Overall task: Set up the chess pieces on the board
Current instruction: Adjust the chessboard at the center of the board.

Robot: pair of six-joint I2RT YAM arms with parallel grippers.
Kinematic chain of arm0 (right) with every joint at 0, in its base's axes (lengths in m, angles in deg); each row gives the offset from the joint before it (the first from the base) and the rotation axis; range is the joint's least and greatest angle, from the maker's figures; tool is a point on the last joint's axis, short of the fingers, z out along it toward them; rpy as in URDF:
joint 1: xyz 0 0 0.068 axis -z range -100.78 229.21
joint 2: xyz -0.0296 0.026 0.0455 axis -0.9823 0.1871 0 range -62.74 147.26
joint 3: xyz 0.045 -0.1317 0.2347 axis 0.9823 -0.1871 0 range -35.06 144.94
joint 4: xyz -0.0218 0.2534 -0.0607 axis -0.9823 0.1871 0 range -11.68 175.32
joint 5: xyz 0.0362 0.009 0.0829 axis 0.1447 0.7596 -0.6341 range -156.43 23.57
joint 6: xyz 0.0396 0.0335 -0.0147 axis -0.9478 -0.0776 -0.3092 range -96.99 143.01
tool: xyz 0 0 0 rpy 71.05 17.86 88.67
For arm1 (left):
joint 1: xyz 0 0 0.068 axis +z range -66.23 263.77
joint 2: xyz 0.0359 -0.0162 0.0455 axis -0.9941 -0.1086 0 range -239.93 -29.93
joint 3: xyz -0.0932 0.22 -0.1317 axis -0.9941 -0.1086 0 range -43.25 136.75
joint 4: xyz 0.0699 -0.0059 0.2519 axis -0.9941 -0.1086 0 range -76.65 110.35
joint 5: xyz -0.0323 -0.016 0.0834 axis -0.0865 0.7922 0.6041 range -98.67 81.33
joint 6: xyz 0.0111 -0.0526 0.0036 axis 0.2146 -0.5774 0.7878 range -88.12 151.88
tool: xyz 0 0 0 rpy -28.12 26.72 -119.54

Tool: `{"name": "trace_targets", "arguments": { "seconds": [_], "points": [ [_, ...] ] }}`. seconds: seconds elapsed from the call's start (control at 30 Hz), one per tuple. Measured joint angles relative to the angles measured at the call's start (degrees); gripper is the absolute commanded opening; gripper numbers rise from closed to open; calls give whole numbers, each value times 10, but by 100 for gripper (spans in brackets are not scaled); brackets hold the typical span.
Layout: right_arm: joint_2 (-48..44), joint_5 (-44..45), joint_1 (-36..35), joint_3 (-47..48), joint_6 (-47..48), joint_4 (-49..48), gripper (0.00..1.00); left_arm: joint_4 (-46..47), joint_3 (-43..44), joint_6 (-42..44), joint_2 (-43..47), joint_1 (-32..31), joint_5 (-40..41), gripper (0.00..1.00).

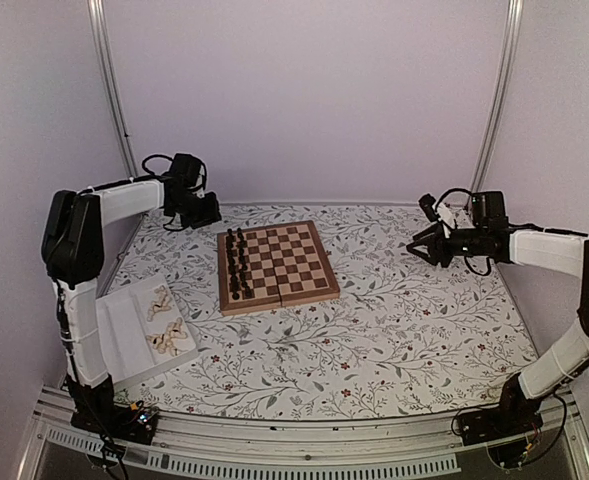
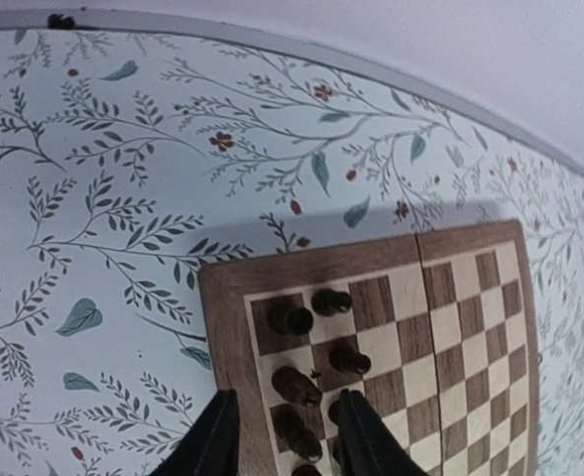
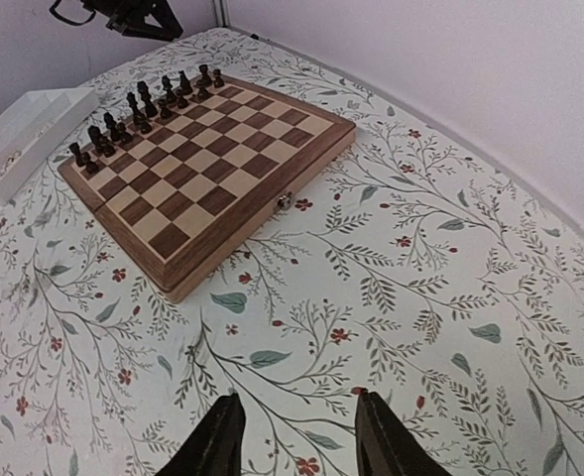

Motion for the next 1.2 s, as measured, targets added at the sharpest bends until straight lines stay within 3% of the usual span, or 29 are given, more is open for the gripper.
{"name": "trace_targets", "arguments": {
  "seconds": [0.27,0.63,1.2],
  "points": [
    [169,85,-117,162,-23,41,26,-20,70,-6,-78,67,-14,0],
    [362,188,-194,303,-25,99,17,-48,150,2,-181,73,-28,0],
    [381,256,-268,308,26,136,15,-55,212,22,-244,58,-89,0]
  ]
}}
